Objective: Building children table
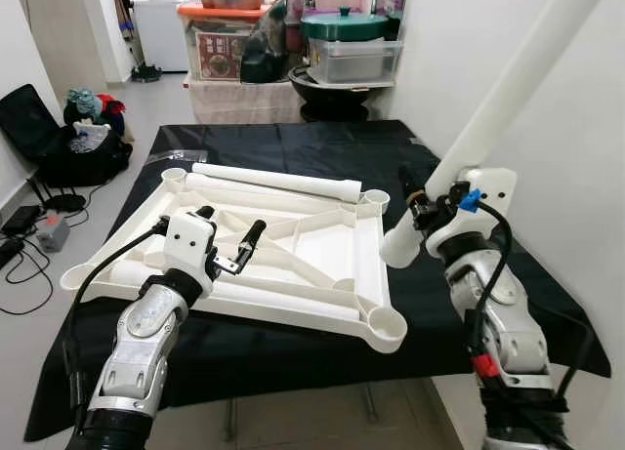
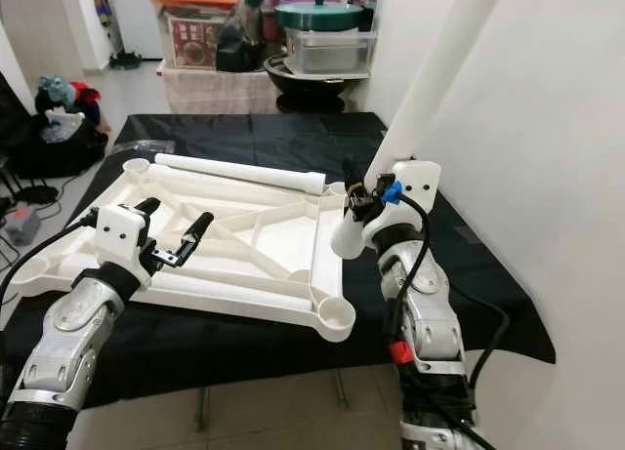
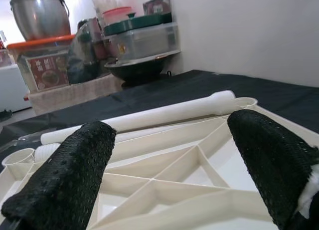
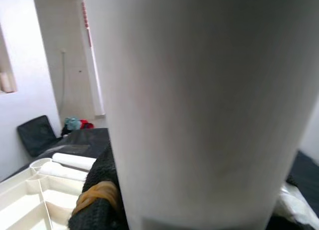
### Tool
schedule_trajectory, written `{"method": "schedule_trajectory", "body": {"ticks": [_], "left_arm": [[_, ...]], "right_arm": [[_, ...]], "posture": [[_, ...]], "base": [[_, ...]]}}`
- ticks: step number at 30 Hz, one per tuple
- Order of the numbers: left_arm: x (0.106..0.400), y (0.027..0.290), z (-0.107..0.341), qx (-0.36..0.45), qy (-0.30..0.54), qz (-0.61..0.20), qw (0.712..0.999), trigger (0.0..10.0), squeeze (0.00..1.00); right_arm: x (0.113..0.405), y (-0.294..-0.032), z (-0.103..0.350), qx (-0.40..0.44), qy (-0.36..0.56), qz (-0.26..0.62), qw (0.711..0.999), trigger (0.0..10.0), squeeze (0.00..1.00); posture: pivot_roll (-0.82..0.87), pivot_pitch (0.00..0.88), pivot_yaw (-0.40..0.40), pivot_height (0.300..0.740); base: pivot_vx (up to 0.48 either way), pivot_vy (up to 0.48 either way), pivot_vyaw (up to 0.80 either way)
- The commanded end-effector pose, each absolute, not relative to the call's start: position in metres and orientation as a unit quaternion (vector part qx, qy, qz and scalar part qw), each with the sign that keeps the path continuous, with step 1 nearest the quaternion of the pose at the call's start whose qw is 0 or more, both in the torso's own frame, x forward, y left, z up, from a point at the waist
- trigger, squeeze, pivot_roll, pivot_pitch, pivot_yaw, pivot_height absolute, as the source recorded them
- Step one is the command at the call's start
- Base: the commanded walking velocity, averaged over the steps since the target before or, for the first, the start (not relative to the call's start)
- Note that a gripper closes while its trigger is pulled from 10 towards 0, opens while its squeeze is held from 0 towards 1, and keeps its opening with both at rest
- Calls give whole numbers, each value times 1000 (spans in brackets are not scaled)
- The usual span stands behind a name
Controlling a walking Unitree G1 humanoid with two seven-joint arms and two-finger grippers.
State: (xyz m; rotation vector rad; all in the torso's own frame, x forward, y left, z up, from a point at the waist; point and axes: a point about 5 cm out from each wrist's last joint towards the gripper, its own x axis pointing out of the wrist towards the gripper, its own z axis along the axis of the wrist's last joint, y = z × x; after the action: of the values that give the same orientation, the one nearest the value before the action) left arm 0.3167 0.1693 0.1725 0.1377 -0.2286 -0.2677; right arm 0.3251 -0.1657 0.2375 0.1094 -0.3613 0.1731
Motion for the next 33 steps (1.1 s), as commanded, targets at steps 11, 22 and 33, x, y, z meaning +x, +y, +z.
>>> {"method": "schedule_trajectory", "body": {"ticks": [11, 22, 33], "left_arm": [[317, 162, 174, 53, -124, -142, 981, 10000, 0], [317, 156, 174, 56, -126, -153, 979, 10000, 0], [315, 153, 173, 60, -125, -165, 976, 10000, 0]], "right_arm": [[323, -166, 252, 81, -209, 78, 971, 10000, 0], [322, -165, 251, 91, -207, 72, 971, 10000, 0], [320, -163, 251, 107, -199, 94, 970, 10000, 0]], "posture": [[38, 0, -63, 740], [39, 0, -63, 740], [36, 0, -61, 740]], "base": [[360, 0, 0], [199, 0, 0], [0, 0, 0]]}}
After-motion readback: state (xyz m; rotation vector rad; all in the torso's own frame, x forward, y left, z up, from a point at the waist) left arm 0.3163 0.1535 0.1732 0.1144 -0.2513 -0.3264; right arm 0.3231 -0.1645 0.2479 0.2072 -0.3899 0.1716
